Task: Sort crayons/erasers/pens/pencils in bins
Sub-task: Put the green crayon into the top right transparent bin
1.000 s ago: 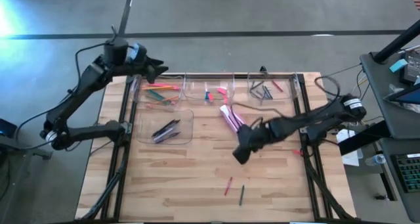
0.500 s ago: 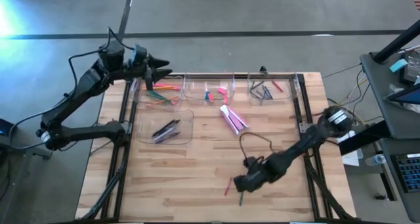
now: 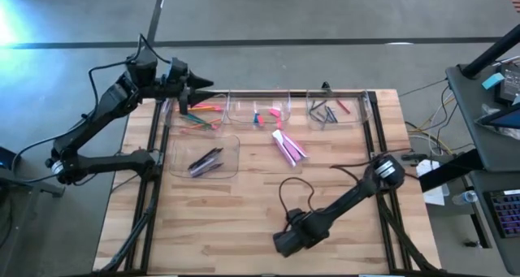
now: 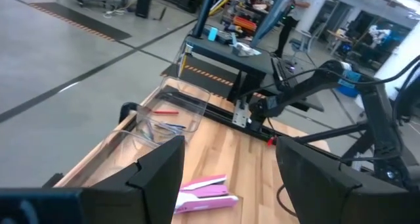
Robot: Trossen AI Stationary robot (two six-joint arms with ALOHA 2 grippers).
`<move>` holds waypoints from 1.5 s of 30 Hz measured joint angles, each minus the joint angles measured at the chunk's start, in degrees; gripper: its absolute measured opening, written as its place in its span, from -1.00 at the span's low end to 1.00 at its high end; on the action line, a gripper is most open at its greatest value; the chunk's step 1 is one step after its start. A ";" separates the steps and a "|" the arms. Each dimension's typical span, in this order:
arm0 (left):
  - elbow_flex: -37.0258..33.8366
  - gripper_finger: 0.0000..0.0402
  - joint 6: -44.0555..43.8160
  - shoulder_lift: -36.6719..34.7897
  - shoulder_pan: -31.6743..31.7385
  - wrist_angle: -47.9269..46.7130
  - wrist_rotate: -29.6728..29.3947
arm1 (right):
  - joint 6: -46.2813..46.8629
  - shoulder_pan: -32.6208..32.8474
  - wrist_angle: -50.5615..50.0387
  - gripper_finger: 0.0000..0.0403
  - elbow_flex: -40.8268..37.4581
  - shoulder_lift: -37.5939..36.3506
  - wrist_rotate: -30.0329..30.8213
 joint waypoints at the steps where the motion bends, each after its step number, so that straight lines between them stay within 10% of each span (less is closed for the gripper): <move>1: 0.00 0.12 0.02 0.00 0.00 0.01 0.33 | -0.37 0.08 -1.56 0.09 1.20 1.01 -0.47; 19: 0.00 0.12 -0.06 -0.02 0.00 -0.01 3.28 | -4.94 0.34 -5.07 -0.89 5.50 6.51 -4.06; 30: 0.00 0.12 -0.03 -0.02 0.00 0.03 3.34 | -4.09 -2.12 -22.21 -0.93 4.06 -5.05 8.91; 45: 0.00 0.12 -3.50 -0.24 -0.31 0.05 3.81 | -36.40 -36.89 -19.24 -0.94 -10.74 -33.02 33.87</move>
